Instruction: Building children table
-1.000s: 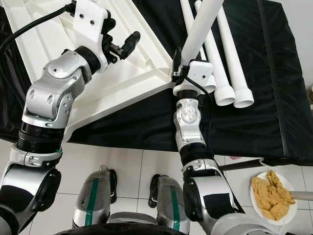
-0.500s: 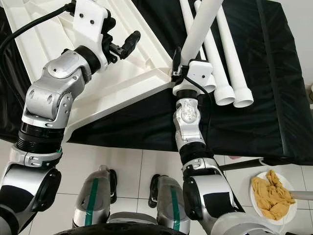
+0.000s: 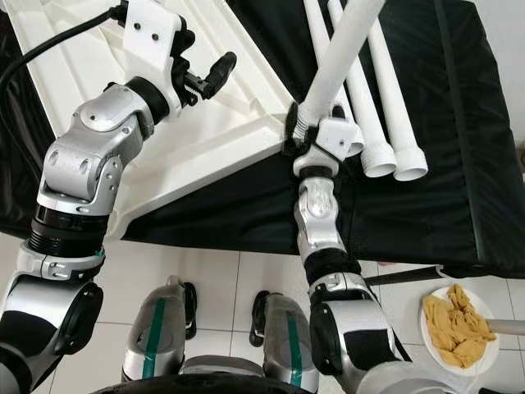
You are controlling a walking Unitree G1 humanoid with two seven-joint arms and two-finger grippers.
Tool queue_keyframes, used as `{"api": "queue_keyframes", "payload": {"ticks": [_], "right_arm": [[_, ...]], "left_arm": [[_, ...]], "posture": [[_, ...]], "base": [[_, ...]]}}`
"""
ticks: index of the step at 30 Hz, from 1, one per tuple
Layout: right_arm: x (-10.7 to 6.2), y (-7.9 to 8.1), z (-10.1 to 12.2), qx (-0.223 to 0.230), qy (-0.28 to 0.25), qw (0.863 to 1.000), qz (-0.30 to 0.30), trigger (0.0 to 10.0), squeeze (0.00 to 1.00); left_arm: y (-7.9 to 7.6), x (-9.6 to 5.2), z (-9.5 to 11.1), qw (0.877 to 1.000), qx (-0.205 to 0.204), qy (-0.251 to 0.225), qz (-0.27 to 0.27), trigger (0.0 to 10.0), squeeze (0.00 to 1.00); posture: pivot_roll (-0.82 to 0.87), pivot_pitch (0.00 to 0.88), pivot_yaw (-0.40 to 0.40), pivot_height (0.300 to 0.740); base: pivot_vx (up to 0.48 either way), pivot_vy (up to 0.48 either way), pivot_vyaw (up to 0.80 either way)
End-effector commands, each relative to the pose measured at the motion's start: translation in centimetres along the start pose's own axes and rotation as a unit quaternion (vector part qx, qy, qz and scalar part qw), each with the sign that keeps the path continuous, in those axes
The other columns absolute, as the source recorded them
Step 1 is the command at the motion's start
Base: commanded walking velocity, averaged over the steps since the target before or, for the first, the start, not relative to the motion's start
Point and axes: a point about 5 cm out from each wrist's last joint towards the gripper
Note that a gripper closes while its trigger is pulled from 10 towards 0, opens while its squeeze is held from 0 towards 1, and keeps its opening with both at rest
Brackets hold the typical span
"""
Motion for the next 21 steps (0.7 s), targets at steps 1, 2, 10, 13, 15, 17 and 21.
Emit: {"api": "queue_keyframes", "payload": {"ticks": [1, 2, 10, 13, 15, 17, 21], "right_arm": [[-1.5, -2.2, -2.2, -0.009, 0.063, 0.997, -0.051, 10.0, 1.00], [-1.5, -2.2, -2.2, -0.012, 0.063, 0.997, -0.050, 10.0, 0.60], [-1.2, -1.9, -1.9, -0.015, 0.057, 0.998, -0.028, 10.0, 0.00], [-0.9, -1.8, -1.7, -0.013, 0.053, 0.998, -0.012, 10.0, 0.00], [-0.8, -1.7, -1.6, -0.009, 0.053, 0.999, -0.008, 10.0, 0.00], [-0.8, -1.7, -1.6, -0.006, 0.053, 0.999, -0.006, 10.0, 0.00], [-0.5, -1.8, -1.2, 0.005, 0.050, 0.999, 0.012, 10.0, 1.00]], "left_arm": [[-0.1, 0.0, 0.0, 1.000, 0.004, 0.003, 0.002, 10.0, 0.00], [-0.1, 0.0, 0.0, 1.000, 0.003, 0.003, 0.002, 10.0, 0.00], [-0.1, 0.0, 0.0, 1.000, 0.001, 0.003, 0.003, 10.0, 0.00], [-0.1, 0.0, 0.0, 1.000, 0.001, 0.003, 0.002, 10.0, 0.00], [-0.1, 0.1, 0.0, 1.000, 0.001, 0.003, 0.002, 10.0, 0.00], [-0.1, 0.1, 0.0, 1.000, 0.001, 0.003, 0.002, 10.0, 0.00], [-0.2, 0.1, 0.0, 1.000, 0.001, 0.003, 0.000, 10.0, 0.00]], "posture": [[0.12, 0.085, -0.047, 0.740], [0.12, 0.085, -0.047, 0.740], [0.11, 0.086, -0.048, 0.740], [0.11, 0.086, -0.048, 0.740], [0.11, 0.086, -0.047, 0.740], [0.11, 0.086, -0.047, 0.740], [0.11, 0.087, -0.047, 0.740]], "base": [[0.000, 0.000, 0.00], [0.000, 0.000, 0.00], [0.000, 0.000, 0.00], [0.000, 0.000, 0.00], [0.000, 0.000, 0.00], [0.000, 0.000, 0.00], [0.000, 0.000, 0.00]]}}
Point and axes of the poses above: a point about 5 cm out from each wrist's last joint towards the gripper, its own x axis pointing out of the wrist towards the gripper, its own z axis along the axis of the wrist's last joint, y = z × x, and after that the axes turned 6 degrees about x, right-handed
